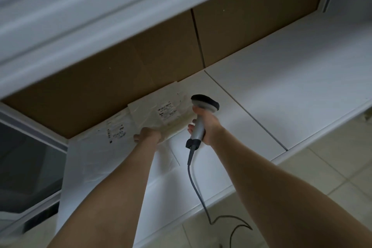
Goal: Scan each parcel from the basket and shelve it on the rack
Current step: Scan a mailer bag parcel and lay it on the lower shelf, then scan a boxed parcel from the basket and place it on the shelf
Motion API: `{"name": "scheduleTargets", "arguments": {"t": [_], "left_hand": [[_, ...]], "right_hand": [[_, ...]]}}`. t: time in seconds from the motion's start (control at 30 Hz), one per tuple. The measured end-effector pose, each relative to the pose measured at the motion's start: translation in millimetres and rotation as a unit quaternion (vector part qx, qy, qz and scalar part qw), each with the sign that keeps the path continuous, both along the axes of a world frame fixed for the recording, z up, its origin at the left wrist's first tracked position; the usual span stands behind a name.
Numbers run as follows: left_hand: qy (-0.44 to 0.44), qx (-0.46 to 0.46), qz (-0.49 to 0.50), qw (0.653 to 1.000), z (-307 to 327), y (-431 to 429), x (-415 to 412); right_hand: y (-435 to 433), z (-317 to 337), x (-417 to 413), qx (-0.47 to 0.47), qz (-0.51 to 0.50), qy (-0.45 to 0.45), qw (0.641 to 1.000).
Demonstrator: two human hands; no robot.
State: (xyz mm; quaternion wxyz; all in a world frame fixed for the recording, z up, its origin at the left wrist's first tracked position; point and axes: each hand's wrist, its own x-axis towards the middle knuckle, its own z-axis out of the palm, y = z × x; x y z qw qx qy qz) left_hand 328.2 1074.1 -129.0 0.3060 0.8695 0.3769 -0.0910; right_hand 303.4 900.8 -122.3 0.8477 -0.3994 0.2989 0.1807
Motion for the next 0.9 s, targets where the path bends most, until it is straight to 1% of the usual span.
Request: {"name": "scheduleTargets", "arguments": {"t": [0.1,0.2,0.3,0.37,0.43,0.5,0.7,0.9], "left_hand": [[-0.026,0.002,-0.044,0.999,13,-18,1],[-0.025,-0.008,-0.101,0.994,34,-50,-6],[-0.048,-0.063,-0.149,0.986,59,-96,-23],[-0.045,-0.09,-0.188,0.977,78,-129,-42],[-0.043,-0.131,-0.205,0.969,99,-160,-64],[-0.029,-0.149,-0.227,0.962,122,-193,-83],[0.044,-0.173,-0.349,0.92,188,-298,-140],[0.067,-0.184,-0.451,0.871,225,-421,-213]], "right_hand": [[-14,12,-12,0.0,0.001,-0.001,1.0],[-36,34,-33,-0.006,-0.006,0.005,1.0],[-64,62,-60,-0.007,-0.037,0.009,0.999],[-86,84,-82,0.001,-0.065,0.014,0.998],[-111,106,-106,0.007,-0.094,0.02,0.995],[-137,128,-133,0.003,-0.134,0.027,0.991],[-216,185,-221,-0.008,-0.257,0.056,0.965],[-309,219,-311,0.003,-0.368,0.096,0.925]]}}
